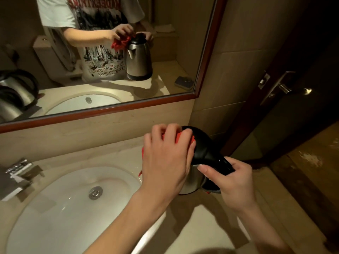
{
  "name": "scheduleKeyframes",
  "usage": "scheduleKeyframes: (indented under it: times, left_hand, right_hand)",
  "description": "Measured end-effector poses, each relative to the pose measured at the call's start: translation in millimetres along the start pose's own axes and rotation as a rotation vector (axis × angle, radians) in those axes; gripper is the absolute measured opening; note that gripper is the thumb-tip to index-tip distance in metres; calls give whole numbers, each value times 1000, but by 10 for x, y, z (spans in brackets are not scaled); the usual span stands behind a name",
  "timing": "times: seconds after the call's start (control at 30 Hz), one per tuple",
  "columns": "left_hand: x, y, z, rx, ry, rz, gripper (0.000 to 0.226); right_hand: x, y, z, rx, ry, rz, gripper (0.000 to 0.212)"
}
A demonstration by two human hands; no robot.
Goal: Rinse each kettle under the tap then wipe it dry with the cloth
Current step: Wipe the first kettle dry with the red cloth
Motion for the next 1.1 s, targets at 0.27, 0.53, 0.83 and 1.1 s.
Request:
scheduleKeyframes:
  times: [0.27,0.53,0.83,1.1]
  left_hand:
    - [102,-238,-274,102,-140,-88,20]
    - [479,-159,-959,-567,-247,-588,31]
    - [727,372,-551,-1183,-172,-934,23]
    - [1071,330,-1088,-1282,-45,-888,30]
  right_hand:
    - [20,-31,105,49,-42,14,57]
    - [-10,-79,162,59,-39,62,63]
    - [-144,-34,169,85,-40,42,61]
    - [-179,-239,186,117,-46,-38,50]
Point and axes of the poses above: each hand's wrist, its own z-axis towards the middle knuckle, its own x-axis out of the palm, y = z × x, the point moved 3 cm from there along z, towards the middle knuckle, and after that the axes turned 11 degrees about -y, right-handed, at the moved point
